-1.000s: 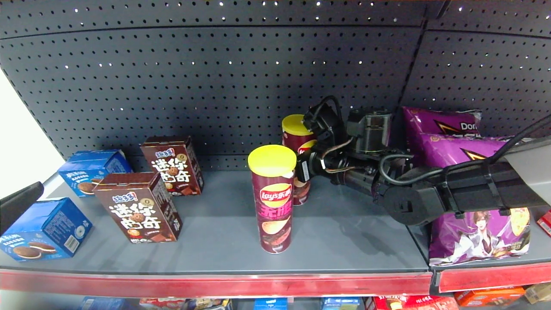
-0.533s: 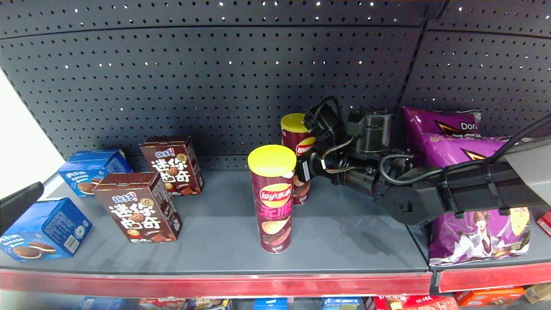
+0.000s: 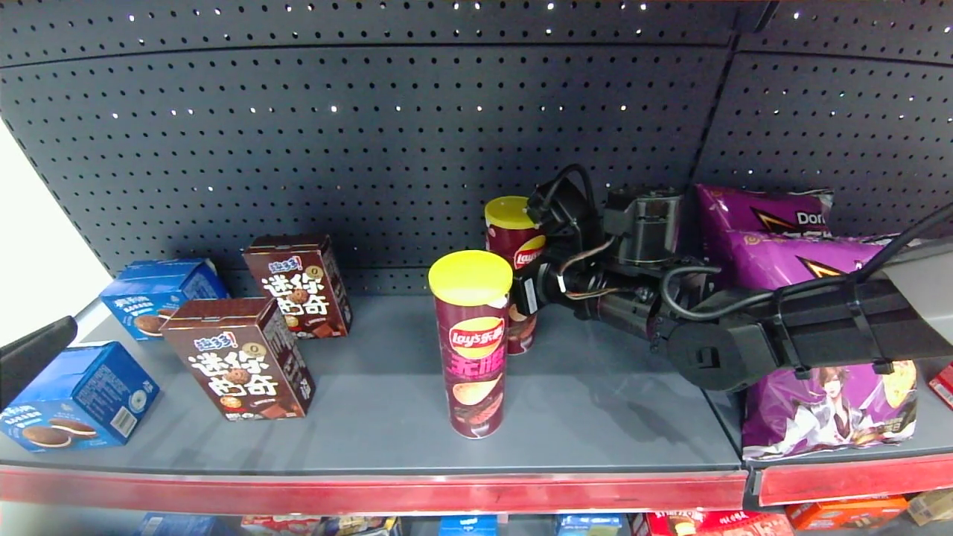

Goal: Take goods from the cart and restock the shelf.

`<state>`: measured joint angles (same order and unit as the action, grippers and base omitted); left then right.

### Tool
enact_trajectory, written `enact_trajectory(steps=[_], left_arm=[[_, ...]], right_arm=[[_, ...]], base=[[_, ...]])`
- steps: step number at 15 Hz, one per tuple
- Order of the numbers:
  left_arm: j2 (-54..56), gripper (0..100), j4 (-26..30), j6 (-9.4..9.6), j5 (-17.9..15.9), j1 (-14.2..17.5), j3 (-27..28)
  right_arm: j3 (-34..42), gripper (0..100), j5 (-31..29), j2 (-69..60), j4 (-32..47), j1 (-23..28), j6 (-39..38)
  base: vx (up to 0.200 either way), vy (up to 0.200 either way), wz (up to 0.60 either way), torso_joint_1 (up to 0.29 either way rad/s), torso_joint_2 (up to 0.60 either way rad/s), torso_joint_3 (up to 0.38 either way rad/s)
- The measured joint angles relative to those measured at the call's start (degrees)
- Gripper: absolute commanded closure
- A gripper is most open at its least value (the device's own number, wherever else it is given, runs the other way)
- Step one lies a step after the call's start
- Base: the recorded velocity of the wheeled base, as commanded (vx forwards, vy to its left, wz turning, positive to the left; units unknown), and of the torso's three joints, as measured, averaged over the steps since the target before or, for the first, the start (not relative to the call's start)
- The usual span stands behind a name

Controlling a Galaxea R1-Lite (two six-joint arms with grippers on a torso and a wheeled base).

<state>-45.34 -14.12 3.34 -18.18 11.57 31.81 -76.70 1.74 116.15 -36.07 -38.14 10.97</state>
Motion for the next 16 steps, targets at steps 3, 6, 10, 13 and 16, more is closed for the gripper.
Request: enact_trajectory(steps=[3, 6, 10, 13, 16], left_arm=[[0.0, 0, 0.0, -0.01, -0.1, 0.0, 0.0], [0.0, 0, 0.0, -0.01, -0.1, 0.0, -0.2], [0.1, 0, 0.1, 0.0, -0.1, 0.0, -0.4], [0.5, 0, 0.1, -0.01, -0.1, 0.0, -1.6], [1.3, 0, 0.1, 0.0, -0.1, 0.0, -2.6]], right_arm=[[2.7, 0, 0.1, -2.1, -0.3, 0.4, -0.1], [6.5, 0, 0.2, -5.4, -0.4, 1.2, -0.2], [11.0, 0, 0.3, -9.1, -0.4, 1.4, -0.5], [14.0, 0, 0.4, -12.3, -0.5, 1.6, -2.5], [15.9, 0, 0.4, -14.4, -0.5, 3.1, -3.6]], base=[[0.0, 0.0, 0.0, 0.0, 0.0, 0.0], [0.0, 0.0, 0.0, 0.0, 0.0, 0.0], [0.0, 0.0, 0.0, 0.0, 0.0, 0.0], [0.0, 0.0, 0.0, 0.0, 0.0, 0.0], [0.0, 0.0, 0.0, 0.0, 0.0, 0.0]])
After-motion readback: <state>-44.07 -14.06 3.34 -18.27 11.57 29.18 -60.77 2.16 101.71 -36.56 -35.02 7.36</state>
